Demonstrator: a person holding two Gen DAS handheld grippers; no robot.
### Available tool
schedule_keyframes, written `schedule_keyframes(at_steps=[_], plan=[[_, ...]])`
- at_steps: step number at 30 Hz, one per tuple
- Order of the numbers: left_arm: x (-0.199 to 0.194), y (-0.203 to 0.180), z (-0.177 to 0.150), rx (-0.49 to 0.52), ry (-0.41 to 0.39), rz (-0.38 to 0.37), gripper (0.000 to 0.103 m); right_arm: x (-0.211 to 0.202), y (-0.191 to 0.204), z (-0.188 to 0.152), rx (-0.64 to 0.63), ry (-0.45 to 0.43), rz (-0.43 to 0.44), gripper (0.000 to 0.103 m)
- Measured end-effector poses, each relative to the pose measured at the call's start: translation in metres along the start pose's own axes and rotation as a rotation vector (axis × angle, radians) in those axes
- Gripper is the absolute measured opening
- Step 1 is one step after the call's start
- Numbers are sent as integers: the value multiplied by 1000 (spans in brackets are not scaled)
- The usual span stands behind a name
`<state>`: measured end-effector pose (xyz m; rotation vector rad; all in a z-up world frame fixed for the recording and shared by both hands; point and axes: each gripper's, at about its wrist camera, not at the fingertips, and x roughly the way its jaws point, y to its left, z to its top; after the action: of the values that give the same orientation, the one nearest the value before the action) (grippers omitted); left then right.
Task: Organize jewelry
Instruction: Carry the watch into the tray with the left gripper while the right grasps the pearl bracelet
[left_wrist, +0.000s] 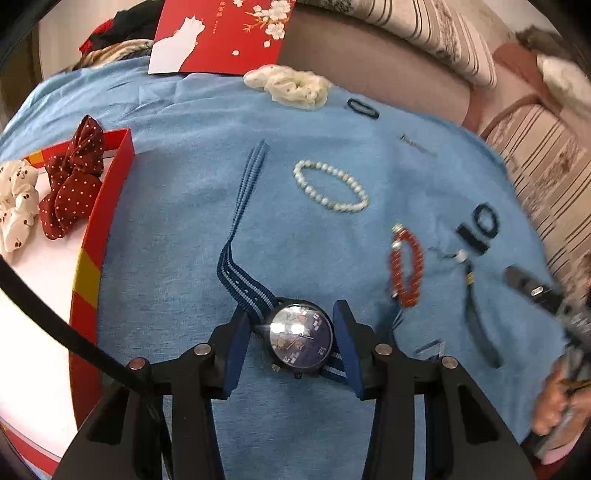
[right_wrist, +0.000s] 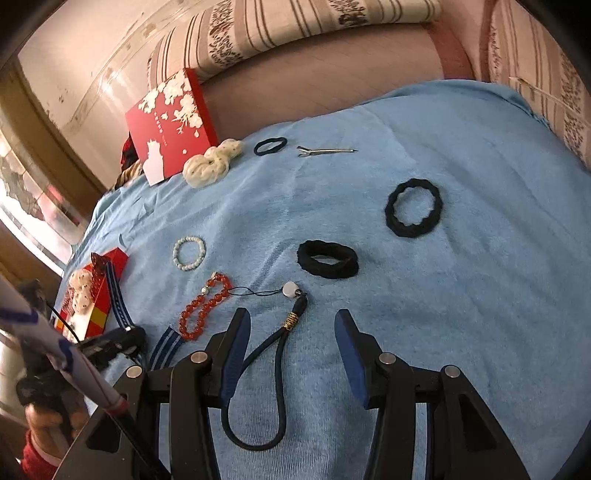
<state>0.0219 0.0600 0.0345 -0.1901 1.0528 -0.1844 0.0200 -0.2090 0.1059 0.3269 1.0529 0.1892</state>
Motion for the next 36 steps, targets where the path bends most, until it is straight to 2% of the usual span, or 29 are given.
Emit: schedule_keyframes(at_steps=[6,10,14,17,22,26,28,29,30,33,36], plan=[[-54,-1,11,39,-149,-38,43,7,1,7,-7,-17,-10,51],[-92,20,20,21,-250,-40,43,3,12,16,1,-33,15,51],[-121,56,30,-55,-324,-44,43,15,59,29,-101,-15,63,51],[-136,79,31,-99,-358,-21,43,50,104,35,-194,44,85,51],[-157,132,24,-176,-393,41,43,119,168,32,-363,125,25,42],[-159,176,15,-237,-342,108,43,157,186,31,-430,149,-82,39],[-153,200,9,-279,-271,143,43,162,186,34,-418,127,-93,35],[-149,211,5,-304,-239,157,43,163,185,37,-406,135,-91,18],[-144,223,1,-338,-202,171,43,163,184,40,-394,145,-84,6],[-131,246,-7,-400,-121,193,43,153,185,44,-379,146,-93,6],[-123,250,-12,-405,-71,238,43,131,194,44,-384,113,-95,6]])
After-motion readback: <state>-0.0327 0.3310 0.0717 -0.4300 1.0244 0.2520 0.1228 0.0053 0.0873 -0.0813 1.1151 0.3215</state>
